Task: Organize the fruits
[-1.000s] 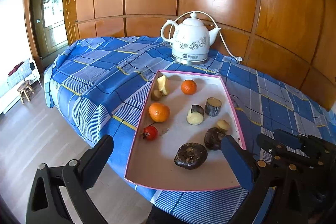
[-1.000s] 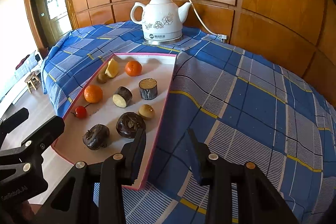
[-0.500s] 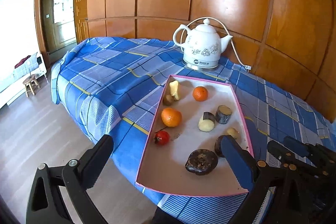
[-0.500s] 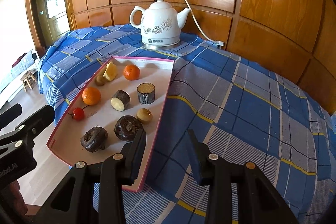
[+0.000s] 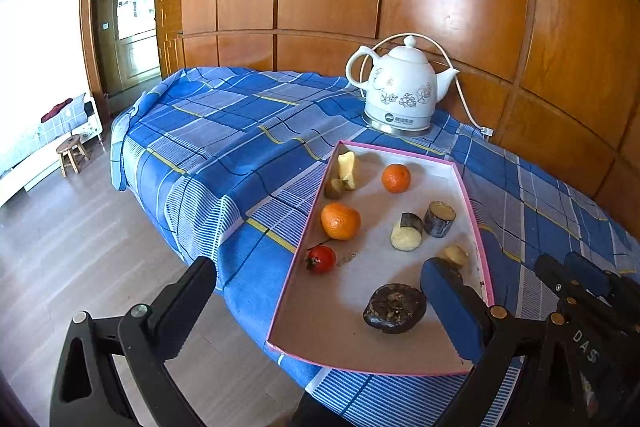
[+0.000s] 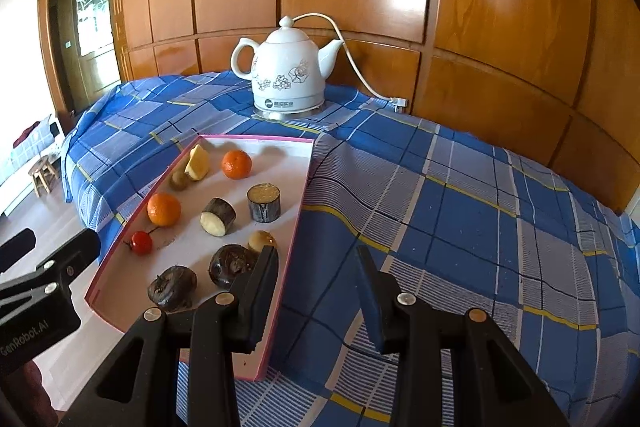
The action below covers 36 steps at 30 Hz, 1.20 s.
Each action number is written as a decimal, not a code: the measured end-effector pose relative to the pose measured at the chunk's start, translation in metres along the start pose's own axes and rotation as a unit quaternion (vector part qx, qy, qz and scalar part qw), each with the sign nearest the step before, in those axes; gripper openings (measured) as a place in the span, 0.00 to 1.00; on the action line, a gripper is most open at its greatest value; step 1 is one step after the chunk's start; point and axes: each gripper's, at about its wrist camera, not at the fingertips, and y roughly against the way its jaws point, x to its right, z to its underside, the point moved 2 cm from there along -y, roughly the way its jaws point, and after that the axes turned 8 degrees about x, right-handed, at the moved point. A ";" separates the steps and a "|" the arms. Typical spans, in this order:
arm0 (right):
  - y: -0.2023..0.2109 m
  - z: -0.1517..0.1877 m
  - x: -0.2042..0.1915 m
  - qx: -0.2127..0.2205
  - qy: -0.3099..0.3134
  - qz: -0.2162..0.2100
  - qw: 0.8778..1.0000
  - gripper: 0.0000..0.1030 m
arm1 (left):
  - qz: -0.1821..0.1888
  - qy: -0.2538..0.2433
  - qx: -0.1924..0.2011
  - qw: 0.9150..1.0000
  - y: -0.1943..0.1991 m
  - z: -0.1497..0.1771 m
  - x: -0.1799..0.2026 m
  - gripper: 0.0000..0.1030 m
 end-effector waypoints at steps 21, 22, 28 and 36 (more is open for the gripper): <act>0.001 0.002 0.000 0.001 -0.005 -0.009 1.000 0.38 | 0.010 -0.011 0.009 1.000 0.006 -0.002 0.006 1.00; 0.001 0.002 0.000 0.002 -0.005 -0.009 1.000 0.38 | 0.010 -0.011 0.009 1.000 0.006 -0.002 0.006 1.00; 0.001 0.003 -0.001 0.000 -0.005 -0.011 1.000 0.38 | 0.010 -0.011 0.008 1.000 0.006 -0.002 0.006 1.00; 0.001 0.003 -0.001 -0.001 -0.006 -0.011 1.000 0.38 | 0.012 -0.012 0.007 1.000 0.006 -0.001 0.007 1.00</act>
